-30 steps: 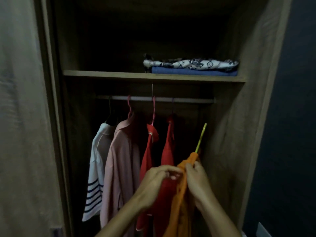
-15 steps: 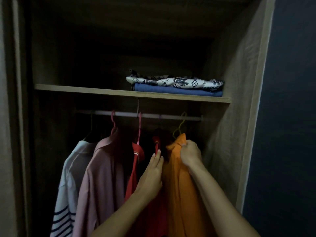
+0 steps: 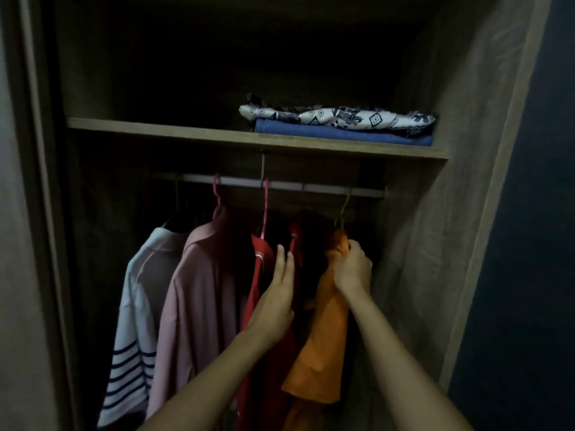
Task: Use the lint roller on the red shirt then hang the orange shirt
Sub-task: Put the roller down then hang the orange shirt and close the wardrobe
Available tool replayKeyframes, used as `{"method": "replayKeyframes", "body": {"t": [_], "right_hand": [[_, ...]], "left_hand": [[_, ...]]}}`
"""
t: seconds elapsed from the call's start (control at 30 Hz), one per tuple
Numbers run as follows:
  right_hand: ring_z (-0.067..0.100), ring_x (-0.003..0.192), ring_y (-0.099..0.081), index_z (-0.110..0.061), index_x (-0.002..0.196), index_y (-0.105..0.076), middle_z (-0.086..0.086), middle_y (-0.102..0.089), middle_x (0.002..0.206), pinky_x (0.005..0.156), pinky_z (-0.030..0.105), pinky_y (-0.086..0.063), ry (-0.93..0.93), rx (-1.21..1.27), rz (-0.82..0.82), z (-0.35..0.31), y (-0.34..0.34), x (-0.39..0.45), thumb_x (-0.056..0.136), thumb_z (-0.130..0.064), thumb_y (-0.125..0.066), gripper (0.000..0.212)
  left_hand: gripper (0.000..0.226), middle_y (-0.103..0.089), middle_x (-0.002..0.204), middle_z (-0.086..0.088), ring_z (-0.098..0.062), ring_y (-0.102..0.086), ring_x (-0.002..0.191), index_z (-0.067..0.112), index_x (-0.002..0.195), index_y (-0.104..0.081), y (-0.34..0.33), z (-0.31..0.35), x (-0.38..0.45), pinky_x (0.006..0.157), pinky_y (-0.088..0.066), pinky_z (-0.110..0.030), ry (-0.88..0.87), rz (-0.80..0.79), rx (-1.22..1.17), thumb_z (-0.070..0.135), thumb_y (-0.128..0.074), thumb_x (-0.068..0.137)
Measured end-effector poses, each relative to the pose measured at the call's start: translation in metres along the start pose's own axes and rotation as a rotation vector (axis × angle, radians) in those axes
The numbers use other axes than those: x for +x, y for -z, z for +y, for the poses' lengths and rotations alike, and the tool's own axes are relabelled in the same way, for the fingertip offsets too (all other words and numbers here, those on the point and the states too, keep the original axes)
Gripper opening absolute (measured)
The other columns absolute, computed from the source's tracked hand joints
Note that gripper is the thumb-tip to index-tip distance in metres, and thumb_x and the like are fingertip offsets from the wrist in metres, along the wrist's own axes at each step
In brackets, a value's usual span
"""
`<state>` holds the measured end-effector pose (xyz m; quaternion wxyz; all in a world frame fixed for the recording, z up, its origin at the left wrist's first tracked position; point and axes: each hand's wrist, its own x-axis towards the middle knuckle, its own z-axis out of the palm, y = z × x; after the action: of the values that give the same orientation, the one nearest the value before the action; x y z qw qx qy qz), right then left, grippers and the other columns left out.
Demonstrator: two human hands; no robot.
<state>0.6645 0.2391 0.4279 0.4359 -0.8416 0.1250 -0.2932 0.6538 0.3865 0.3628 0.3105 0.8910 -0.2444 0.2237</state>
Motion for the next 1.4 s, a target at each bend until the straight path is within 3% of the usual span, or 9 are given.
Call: {"method": "replayKeyframes", "body": {"t": [0.17,0.37,0.47,0.67,0.8,1.03,1.13,1.23,1.4], "right_hand": [[0.026,0.109,-0.061,-0.032,0.152,0.002,0.011,-0.056,0.128,0.09,0.043,-0.054,0.081,-0.103,-0.034,0.05,-0.012,-0.052,0.088,0.003,-0.054,0.092],[0.019,0.101,-0.065,-0.048,0.139,0.013,0.004,-0.06,0.123,0.085,0.036,-0.055,0.11,-0.123,-0.076,0.08,0.001,-0.107,0.092,0.003,-0.047,0.092],[0.016,0.094,-0.066,-0.055,0.136,0.018,0.004,-0.062,0.119,0.08,0.03,-0.056,0.118,-0.158,-0.077,0.084,0.006,-0.119,0.092,0.001,-0.05,0.099],[0.011,0.056,-0.06,-0.053,0.14,-0.009,0.0,-0.063,0.077,0.052,0.025,-0.054,0.126,-0.119,-0.038,0.083,0.015,-0.135,0.09,0.006,-0.05,0.087],[0.014,0.059,-0.061,-0.057,0.139,-0.009,0.0,-0.062,0.076,0.055,0.03,-0.056,0.146,-0.103,-0.042,0.094,0.009,-0.149,0.095,0.002,-0.042,0.081],[0.028,0.106,-0.065,-0.046,0.143,-0.011,0.009,-0.06,0.131,0.083,0.045,-0.057,0.227,-0.055,0.03,0.097,0.001,-0.164,0.087,0.006,-0.055,0.088],[0.02,0.145,-0.024,-0.024,0.148,-0.025,0.004,-0.036,0.152,0.113,0.041,-0.034,0.352,-0.017,0.133,0.09,-0.012,-0.179,0.086,-0.001,-0.064,0.077],[0.016,0.148,-0.013,-0.009,0.144,-0.041,0.007,-0.035,0.153,0.118,0.026,-0.019,0.469,0.076,0.203,0.074,-0.038,-0.207,0.089,-0.012,-0.064,0.06],[0.018,0.147,-0.019,-0.004,0.141,-0.043,0.008,-0.04,0.148,0.118,0.019,-0.015,0.591,0.148,0.081,0.047,-0.095,-0.25,0.084,-0.021,-0.063,0.062]], "left_hand": [[0.111,0.017,0.159,-0.001,-0.037,-0.051,0.12,0.023,0.147,0.023,-0.011,-0.019,-0.011,0.092,-0.049,-0.04,0.05,0.096,-0.051,-0.019,-0.051,0.075],[0.112,0.003,0.161,0.006,-0.021,-0.049,0.128,0.034,0.147,0.022,-0.013,-0.019,-0.026,0.094,-0.049,-0.025,0.021,0.126,-0.129,-0.014,-0.054,0.079],[0.114,0.003,0.161,0.001,-0.028,-0.056,0.119,0.035,0.146,0.023,-0.013,-0.022,-0.034,0.089,-0.054,-0.035,0.017,0.116,-0.085,-0.018,-0.049,0.075],[0.108,-0.055,0.132,-0.009,-0.018,-0.066,0.077,0.031,0.144,0.029,-0.011,-0.021,-0.05,0.07,-0.054,-0.029,0.096,0.071,-0.062,-0.013,-0.045,0.078],[0.101,-0.058,0.118,-0.014,-0.004,-0.049,0.057,0.026,0.146,0.026,-0.004,-0.013,-0.061,0.051,-0.041,-0.013,0.113,0.025,-0.024,-0.011,-0.043,0.083],[0.101,-0.061,0.103,-0.015,-0.024,-0.062,0.073,0.031,0.147,0.023,0.003,-0.015,-0.079,0.066,-0.053,-0.038,0.077,0.123,-0.037,-0.008,-0.043,0.082],[0.082,-0.046,0.143,-0.008,-0.026,-0.056,0.112,0.019,0.152,0.004,0.022,-0.016,-0.106,0.089,-0.05,-0.042,-0.016,0.259,-0.01,-0.001,-0.04,0.086],[0.068,-0.021,0.156,-0.007,-0.017,-0.028,0.142,0.002,0.149,-0.017,0.048,-0.045,-0.142,0.113,-0.03,-0.036,-0.116,0.312,0.11,0.0,-0.037,0.085],[0.062,-0.025,0.154,-0.017,-0.024,-0.019,0.146,-0.005,0.144,-0.029,0.112,-0.106,-0.188,0.119,-0.02,-0.04,-0.108,0.367,0.297,-0.003,-0.048,0.085]]}}
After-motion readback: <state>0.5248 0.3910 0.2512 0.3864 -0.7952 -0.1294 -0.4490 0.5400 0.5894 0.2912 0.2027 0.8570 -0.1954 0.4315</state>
